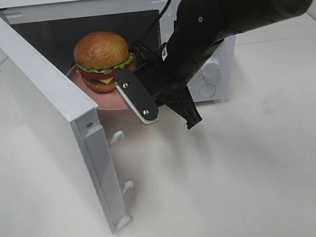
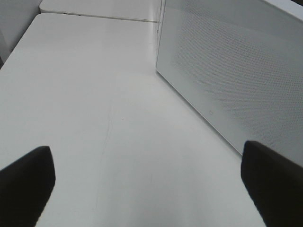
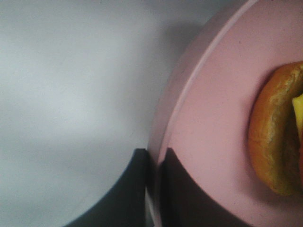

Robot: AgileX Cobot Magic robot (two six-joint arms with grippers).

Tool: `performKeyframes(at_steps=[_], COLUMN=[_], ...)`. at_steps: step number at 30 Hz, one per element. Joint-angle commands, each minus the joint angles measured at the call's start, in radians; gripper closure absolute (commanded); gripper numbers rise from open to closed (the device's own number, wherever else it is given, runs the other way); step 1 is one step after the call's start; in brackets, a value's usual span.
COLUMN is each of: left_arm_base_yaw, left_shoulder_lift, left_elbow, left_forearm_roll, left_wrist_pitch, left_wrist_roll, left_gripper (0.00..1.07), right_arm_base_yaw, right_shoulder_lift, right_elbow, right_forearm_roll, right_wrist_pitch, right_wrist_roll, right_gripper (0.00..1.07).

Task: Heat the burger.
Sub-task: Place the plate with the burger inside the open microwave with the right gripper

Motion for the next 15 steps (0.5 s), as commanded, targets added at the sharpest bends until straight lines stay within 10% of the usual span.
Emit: performKeyframes(at_steps=[1,15], left_arm_base_yaw=[0.004,0.004], left_shoulder_lift=[-0.016,-0.016], left_elbow=[-0.001,-0.001], left_forearm_roll=[-0.005,-0.005], left_wrist_pitch=[0.0,0.0], left_wrist_roll=[-0.003,-0.003], left_gripper=[0.06,0.06], right_arm_base_yaw=[-0.002,-0.002], right_shoulder_lift=[0.021,0.141], right_elbow=[-0.061,-0.247], right_forearm_roll=[-0.016,-0.116], right_wrist_pitch=[-0.05,0.008], right_wrist_roll=[0.045,0.211], right_gripper=[1.07,1.07])
